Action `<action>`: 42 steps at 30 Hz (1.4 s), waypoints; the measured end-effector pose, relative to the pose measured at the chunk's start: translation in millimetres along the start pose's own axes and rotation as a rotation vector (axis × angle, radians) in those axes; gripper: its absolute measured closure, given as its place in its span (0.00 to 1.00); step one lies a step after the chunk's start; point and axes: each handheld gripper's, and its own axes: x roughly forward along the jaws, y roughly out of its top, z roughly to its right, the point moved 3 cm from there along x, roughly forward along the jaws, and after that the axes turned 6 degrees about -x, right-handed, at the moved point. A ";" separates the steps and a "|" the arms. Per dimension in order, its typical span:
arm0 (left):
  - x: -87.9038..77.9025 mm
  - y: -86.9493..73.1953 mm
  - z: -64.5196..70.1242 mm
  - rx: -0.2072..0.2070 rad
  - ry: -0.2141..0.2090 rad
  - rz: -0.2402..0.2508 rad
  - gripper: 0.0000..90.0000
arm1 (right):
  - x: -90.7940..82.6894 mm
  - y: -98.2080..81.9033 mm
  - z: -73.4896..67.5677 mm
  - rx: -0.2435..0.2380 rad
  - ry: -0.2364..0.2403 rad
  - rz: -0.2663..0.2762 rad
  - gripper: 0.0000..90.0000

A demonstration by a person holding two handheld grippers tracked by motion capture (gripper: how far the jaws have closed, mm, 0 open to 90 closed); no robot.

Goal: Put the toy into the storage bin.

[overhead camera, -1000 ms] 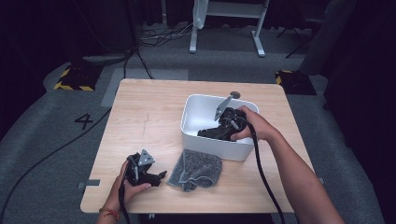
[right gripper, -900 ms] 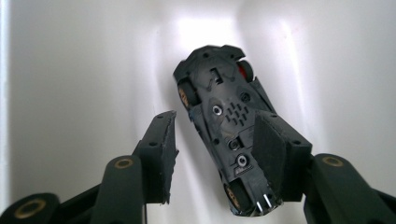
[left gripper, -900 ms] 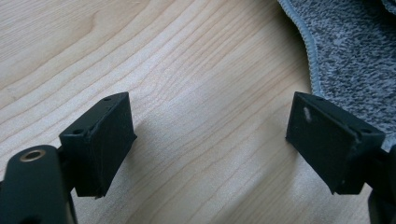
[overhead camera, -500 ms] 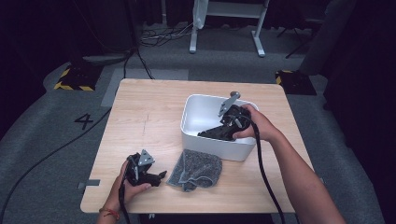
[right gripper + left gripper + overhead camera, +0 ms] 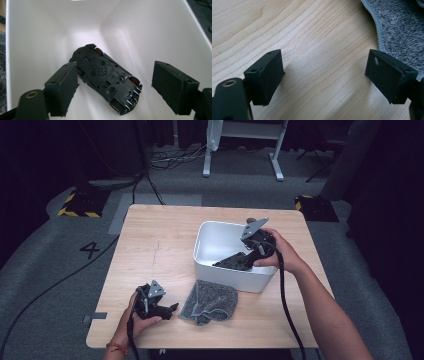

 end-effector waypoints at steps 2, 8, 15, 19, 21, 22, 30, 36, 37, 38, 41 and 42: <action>0.0 0.0 0.0 0.000 0.000 0.001 0.17 | -3.6 0.0 -1.0 0.008 -0.036 0.014 0.22; 0.0 0.0 0.0 0.000 0.001 0.000 0.17 | -14.4 -0.2 -5.7 0.009 -0.052 0.061 0.20; 0.0 0.0 0.0 0.000 0.000 0.000 0.17 | -27.3 -3.0 -7.8 0.019 -0.069 0.088 0.22; 0.0 0.0 0.0 0.000 0.000 0.000 0.17 | -36.4 -5.4 -9.8 0.017 -0.085 0.108 0.21; 0.0 0.0 0.0 0.000 0.000 0.000 0.17 | -40.6 -6.7 -10.8 0.016 -0.085 0.121 0.21; 0.0 0.0 0.0 0.000 0.000 0.001 0.17 | -43.5 -8.0 -11.5 0.016 -0.086 0.128 0.21; 0.0 0.0 0.0 0.000 0.000 0.000 0.17 | -62.8 -21.5 -13.9 0.037 -0.117 0.155 0.20; 0.0 0.0 -0.1 0.001 0.001 0.000 0.17 | -73.4 -30.2 -18.2 0.044 -0.143 0.182 0.20; 0.0 0.0 0.1 -0.001 0.000 0.000 0.17 | -74.5 -31.5 -19.5 0.042 -0.147 0.183 0.20; -0.1 0.0 -0.2 0.002 0.002 -0.001 0.17 | -75.2 -32.4 -20.2 0.038 -0.148 0.183 0.20; 0.0 0.0 0.0 -0.001 0.000 -0.001 0.17 | -78.9 -35.9 -23.1 0.046 -0.150 0.194 0.20; 0.0 0.0 0.0 -0.001 0.000 0.000 0.17 | -80.7 -37.8 -24.1 0.048 -0.159 0.195 0.20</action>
